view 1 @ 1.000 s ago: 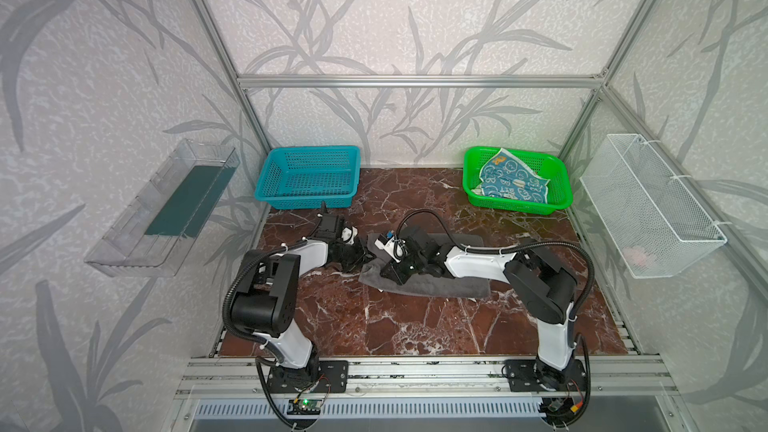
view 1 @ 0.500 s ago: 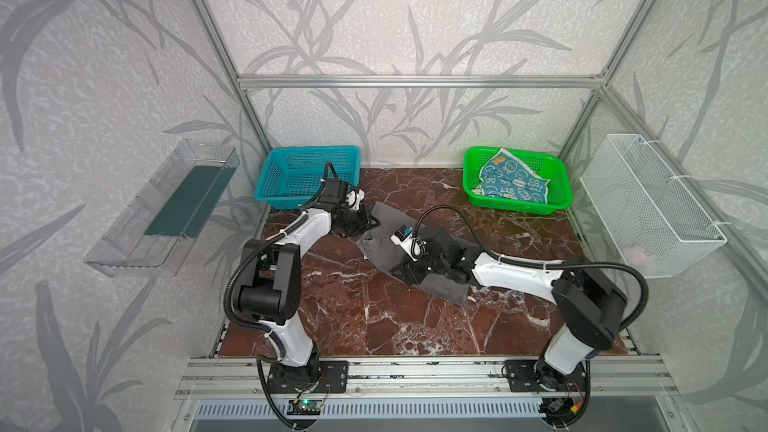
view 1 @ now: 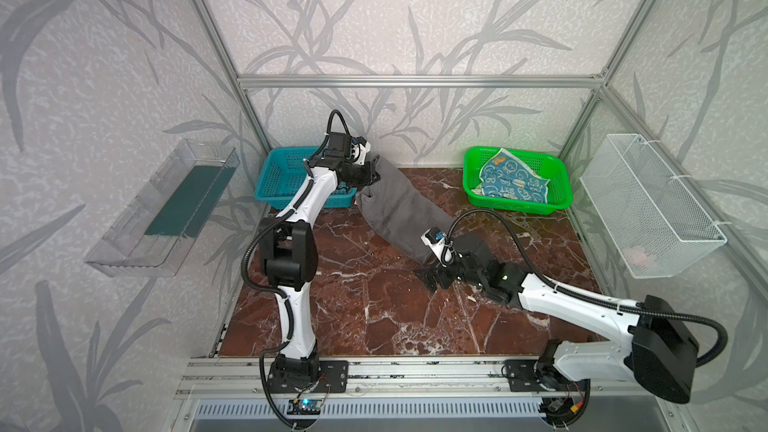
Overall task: Fold and stack the towels
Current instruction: 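Carry the grey towel to the teal basket with the left gripper while the right releases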
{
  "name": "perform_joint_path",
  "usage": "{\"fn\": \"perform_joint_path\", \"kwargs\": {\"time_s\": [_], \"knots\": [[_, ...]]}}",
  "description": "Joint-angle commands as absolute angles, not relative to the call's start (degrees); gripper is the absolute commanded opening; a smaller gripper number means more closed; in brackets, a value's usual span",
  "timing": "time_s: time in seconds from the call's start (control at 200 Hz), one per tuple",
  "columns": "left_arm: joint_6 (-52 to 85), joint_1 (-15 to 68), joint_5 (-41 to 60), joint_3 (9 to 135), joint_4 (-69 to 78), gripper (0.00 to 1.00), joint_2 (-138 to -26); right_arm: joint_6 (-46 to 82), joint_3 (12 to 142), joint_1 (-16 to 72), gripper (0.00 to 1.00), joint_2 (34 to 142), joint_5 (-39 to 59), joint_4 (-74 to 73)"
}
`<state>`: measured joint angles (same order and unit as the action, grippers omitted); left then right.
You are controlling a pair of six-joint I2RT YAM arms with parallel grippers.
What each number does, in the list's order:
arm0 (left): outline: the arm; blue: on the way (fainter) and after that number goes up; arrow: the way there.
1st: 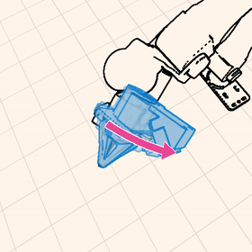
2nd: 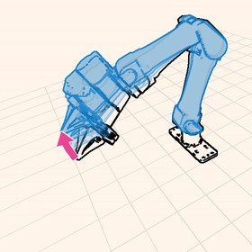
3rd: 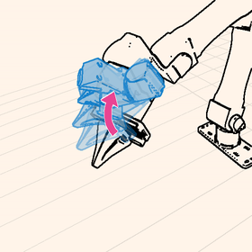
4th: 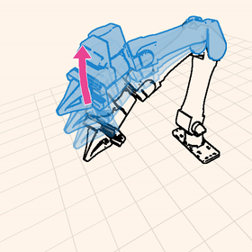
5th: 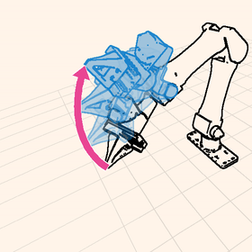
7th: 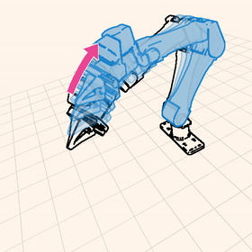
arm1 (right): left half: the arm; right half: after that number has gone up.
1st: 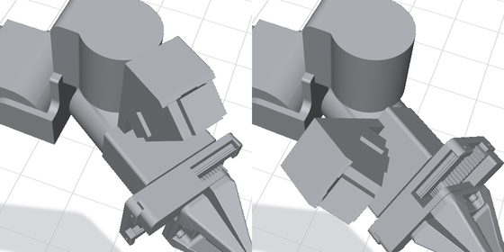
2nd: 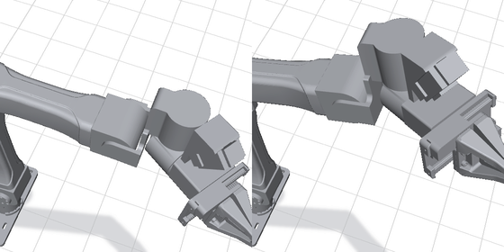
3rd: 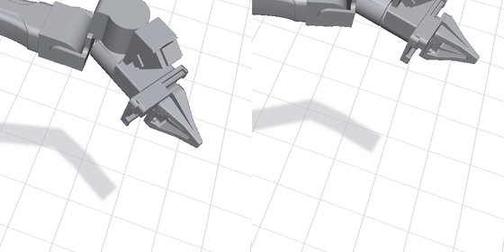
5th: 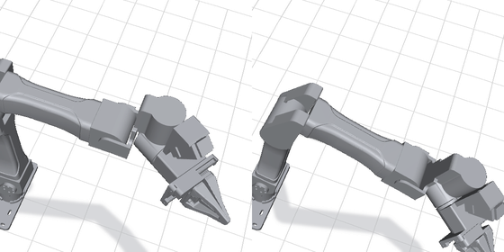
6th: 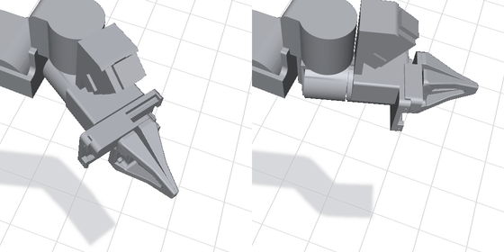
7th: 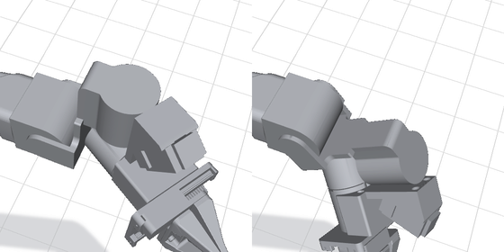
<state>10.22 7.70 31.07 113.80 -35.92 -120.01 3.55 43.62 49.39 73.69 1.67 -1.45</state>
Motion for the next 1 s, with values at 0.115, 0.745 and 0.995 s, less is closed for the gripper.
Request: {"fn": "perform_joint_path", "kwargs": {"time_s": [0.115,0.745,0.995], "knots": [[3.81,5.37,23.01,136.27,-45.49,0.0,-129.71,4.56,44.24,49.32,1.0,74.8,0.3,-0.22],[-8.23,-5.53,13.52,148.43,-54.69,0.0,-134.14,4.76,47.16,49.18,1.0,79.91,0.62,1.82],[-16.1,-6.54,5.21,148.42,-54.69,0.0,-133.69,5.12,48.03,49.17,1.0,81.59,0.88,1.76]]}}
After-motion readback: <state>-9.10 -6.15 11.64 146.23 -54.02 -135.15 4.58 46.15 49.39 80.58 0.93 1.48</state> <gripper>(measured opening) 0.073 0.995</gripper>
